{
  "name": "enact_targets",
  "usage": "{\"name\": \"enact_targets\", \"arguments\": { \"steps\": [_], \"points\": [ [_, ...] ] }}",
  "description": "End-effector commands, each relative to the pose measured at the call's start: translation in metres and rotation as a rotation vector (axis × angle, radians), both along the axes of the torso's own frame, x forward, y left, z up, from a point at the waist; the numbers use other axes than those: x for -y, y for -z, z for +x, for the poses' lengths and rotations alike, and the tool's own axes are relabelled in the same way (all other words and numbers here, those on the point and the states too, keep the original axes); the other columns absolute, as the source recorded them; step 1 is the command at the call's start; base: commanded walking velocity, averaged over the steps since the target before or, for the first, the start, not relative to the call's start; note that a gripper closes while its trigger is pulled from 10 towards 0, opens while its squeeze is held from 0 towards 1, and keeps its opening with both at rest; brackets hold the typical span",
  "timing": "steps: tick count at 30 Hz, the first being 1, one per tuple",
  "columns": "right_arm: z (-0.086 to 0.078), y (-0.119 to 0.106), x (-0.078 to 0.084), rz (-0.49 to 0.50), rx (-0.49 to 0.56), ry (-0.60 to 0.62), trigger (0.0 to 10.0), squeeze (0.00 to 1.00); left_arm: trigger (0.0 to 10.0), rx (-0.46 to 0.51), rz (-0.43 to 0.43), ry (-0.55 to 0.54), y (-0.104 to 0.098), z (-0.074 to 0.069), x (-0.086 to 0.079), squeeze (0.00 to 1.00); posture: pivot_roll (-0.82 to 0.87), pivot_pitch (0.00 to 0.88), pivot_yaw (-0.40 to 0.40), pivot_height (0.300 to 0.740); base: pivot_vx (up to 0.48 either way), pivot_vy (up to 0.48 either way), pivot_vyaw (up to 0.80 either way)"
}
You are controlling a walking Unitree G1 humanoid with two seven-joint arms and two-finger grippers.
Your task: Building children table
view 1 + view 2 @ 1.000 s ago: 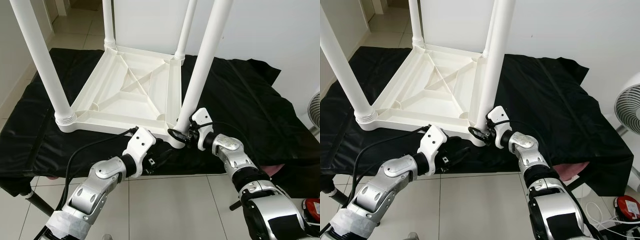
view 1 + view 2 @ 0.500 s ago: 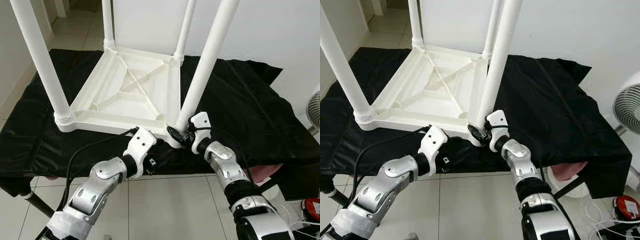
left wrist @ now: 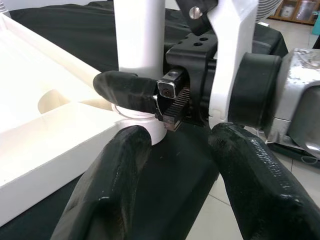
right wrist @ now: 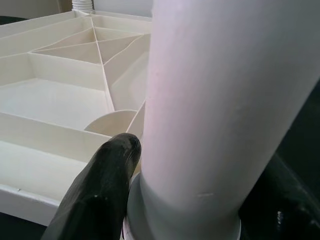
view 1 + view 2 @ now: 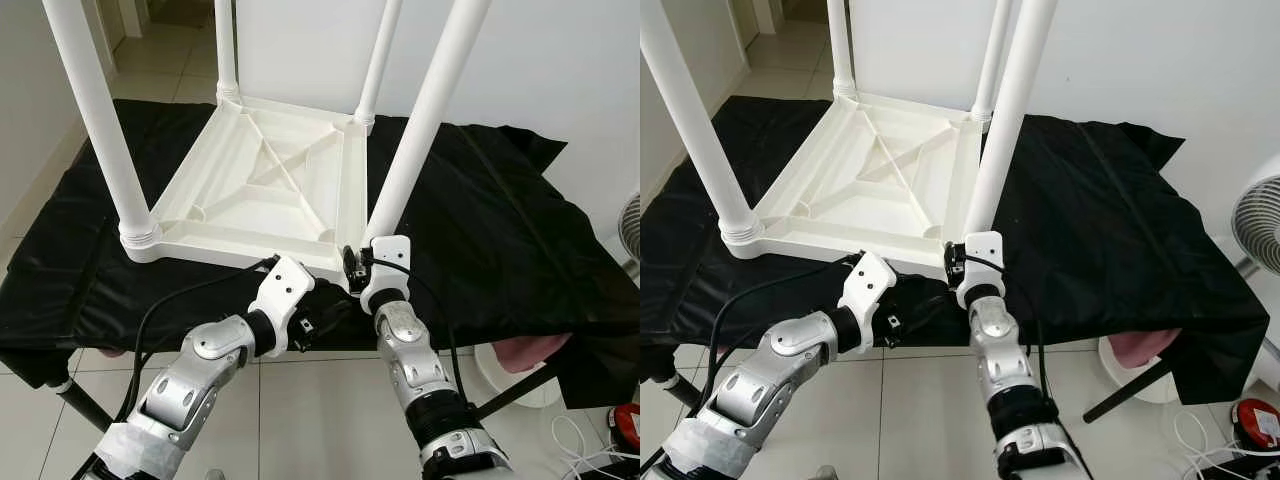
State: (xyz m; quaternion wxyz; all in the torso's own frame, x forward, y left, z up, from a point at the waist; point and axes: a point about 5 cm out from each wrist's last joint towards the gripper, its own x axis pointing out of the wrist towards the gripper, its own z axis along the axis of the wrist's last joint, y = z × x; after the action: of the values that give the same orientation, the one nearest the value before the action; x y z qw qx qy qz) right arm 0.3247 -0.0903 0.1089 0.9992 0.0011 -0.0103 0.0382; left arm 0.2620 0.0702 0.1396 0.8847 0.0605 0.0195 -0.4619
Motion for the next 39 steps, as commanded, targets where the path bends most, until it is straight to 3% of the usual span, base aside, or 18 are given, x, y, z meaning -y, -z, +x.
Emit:
{"name": "enact_targets", "arguments": {
  "steps": [1,5,6,11,20,21,27,32,39],
  "points": [
    [-0.006,0.019,0.014,0.007,-0.095,0.077,10.0,0.0,10.0,-0.02,0.001,0.049,0.003,-0.005,0.003,0.0,0.05,0.0,-0.083,0.74,0.0,0.0,0.0],
    [-0.006,0.014,0.016,0.006,-0.075,0.083,10.0,0.0,10.0,-0.021,0.001,0.049,0.004,-0.006,0.003,0.0,0.05,0.0,-0.084,0.74,0.0,0.0,0.0],
    [-0.006,0.012,0.017,0.008,-0.057,0.08,10.0,1.0,10.0,-0.022,0.001,0.051,0.004,-0.006,0.004,0.0,0.05,0.0,-0.086,0.74,0.0,0.0,0.0],
    [-0.01,0.008,0.02,0.029,-0.002,0.021,10.0,1.0,10.0,-0.022,0.0,0.051,0.004,-0.006,0.004,0.0,0.04,0.0,-0.09,0.74,0.0,0.0,0.0],
    [-0.014,0.014,0.027,0.005,-0.013,-0.115,10.0,1.0,10.0,-0.021,0.001,0.044,0.005,-0.006,0.003,0.0,0.04,0.0,-0.098,0.74,0.0,0.0,0.0],
    [-0.015,0.014,0.03,-0.025,-0.01,-0.179,10.0,0.0,10.0,-0.02,-0.003,0.041,0.004,-0.006,0.003,0.0,0.03,0.0,-0.096,0.74,0.0,0.0,0.0],
    [-0.013,0.014,0.041,-0.085,-0.009,-0.304,10.0,0.0,10.0,-0.022,-0.005,0.041,0.004,-0.005,0.004,0.0,0.03,0.0,-0.09,0.74,0.0,0.0,0.0],
    [0.003,-0.001,0.054,-0.152,0.021,-0.481,10.0,0.0,10.0,-0.011,-0.005,0.052,0.0,0.0,0.005,0.0,0.01,0.0,-0.077,0.74,0.0,0.0,0.0],
    [0.013,-0.014,0.052,-0.167,0.038,-0.587,10.0,0.0,10.0,-0.011,-0.004,0.058,0.0,-0.002,0.005,0.0,0.02,0.0,-0.08,0.74,0.0,0.0,0.0]
  ]
}}
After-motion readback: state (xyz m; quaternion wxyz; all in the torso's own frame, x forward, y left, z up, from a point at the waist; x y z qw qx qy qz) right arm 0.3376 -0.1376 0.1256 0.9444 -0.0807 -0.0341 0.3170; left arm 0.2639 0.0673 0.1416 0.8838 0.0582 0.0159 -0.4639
